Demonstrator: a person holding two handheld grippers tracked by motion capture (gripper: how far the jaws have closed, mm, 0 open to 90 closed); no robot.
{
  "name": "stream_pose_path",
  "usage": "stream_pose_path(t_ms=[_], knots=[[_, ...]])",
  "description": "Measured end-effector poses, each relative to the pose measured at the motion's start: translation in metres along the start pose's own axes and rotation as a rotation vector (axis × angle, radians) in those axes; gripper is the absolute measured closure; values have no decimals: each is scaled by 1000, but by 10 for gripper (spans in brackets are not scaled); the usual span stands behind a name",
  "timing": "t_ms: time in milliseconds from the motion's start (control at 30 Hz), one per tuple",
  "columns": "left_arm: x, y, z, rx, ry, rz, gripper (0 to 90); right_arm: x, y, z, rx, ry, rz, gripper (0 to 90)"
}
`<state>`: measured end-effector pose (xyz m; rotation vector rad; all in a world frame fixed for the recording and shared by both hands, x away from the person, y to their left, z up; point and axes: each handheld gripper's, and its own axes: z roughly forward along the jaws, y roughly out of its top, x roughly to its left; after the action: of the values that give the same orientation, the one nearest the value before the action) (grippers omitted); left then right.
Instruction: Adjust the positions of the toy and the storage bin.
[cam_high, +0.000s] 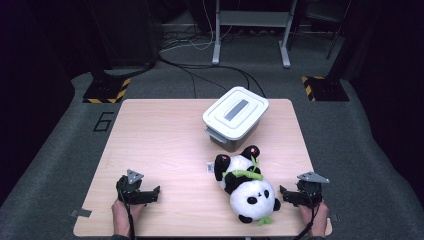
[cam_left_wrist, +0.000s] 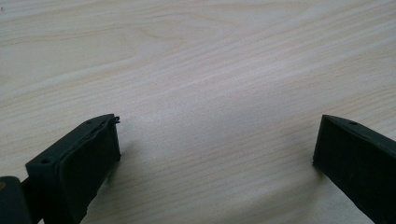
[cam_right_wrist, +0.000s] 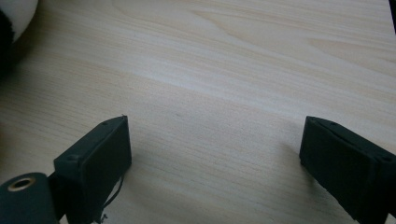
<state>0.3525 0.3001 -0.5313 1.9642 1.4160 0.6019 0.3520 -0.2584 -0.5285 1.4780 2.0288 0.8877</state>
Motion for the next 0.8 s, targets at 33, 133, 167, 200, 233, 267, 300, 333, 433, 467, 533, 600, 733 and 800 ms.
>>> stream_pose_path(t_ms=[33,133,167,200,233,267,300,333,433,467,533,600,733,800], knots=[[0,0,0,1,-2,0,0,0,0,0,0,0,-1,83],[0,0,0,0,-9,6,0,0,0,0,0,0,0,83],[0,0,0,0,-9,6,0,0,0,0,0,1,-1,83],[0,1,0,3,-15,16,0,0,0,0,-1,1,-4,83],[0,1,0,3,-15,16,0,0,0,0,-1,1,-4,83],[-2,0,0,-4,-13,29,0,0,0,0,-1,1,-3,83],[-3,1,-1,0,-16,34,0,0,0,0,-1,1,-1,83],[-4,1,0,-2,-16,40,0,0,0,0,-1,1,-2,84],[-8,2,-2,2,-28,58,0,0,0,0,-2,2,-4,85],[-8,2,-2,2,-28,58,0,0,0,0,-2,2,-4,85],[-10,4,-3,0,-36,63,0,0,0,0,-2,3,-6,87],[-13,6,-5,-8,-49,70,0,0,0,0,-2,3,-6,88],[-17,11,-7,-3,-78,84,2,0,0,0,-2,4,-4,90],[-19,14,-9,1,-96,92,3,0,0,0,-2,4,-5,90]])
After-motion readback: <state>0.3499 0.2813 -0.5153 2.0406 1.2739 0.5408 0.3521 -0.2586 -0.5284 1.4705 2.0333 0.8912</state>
